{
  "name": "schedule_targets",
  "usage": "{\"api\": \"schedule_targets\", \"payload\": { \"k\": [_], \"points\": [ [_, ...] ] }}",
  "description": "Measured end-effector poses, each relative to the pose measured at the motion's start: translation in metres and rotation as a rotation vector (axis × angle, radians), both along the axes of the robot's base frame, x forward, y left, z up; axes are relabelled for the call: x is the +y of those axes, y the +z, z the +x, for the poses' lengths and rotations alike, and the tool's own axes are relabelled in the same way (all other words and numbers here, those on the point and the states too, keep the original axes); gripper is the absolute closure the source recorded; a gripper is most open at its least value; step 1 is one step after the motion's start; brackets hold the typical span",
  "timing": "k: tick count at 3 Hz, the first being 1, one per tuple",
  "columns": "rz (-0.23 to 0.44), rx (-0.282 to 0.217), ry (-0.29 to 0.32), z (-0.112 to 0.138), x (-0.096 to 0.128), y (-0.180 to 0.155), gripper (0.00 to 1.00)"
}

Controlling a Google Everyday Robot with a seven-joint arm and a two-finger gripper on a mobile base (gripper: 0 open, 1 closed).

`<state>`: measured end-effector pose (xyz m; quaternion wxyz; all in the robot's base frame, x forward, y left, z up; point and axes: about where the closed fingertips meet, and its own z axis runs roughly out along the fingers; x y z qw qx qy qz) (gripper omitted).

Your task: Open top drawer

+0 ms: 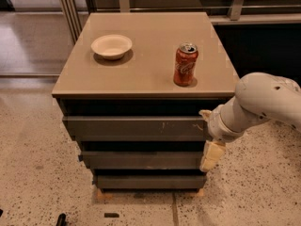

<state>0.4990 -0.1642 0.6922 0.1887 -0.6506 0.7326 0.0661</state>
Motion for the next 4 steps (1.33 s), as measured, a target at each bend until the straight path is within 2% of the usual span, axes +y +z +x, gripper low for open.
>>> {"api": "schedule_targets", "payload": {
  "k": [1, 2, 3, 4],
  "points": [
    [-0.021, -0.031, 0.016, 0.011, -0.001, -0.01, 0.0],
    [-0.038, -0.04, 0.025, 0.026, -0.004, -0.021, 0.0],
    [-0.049, -0.032, 0.034, 0.04, -0.003, -0.033, 0.0],
    [-0.057, 0.006, 0.071, 0.068, 0.007, -0.059, 0.0]
  ]
}}
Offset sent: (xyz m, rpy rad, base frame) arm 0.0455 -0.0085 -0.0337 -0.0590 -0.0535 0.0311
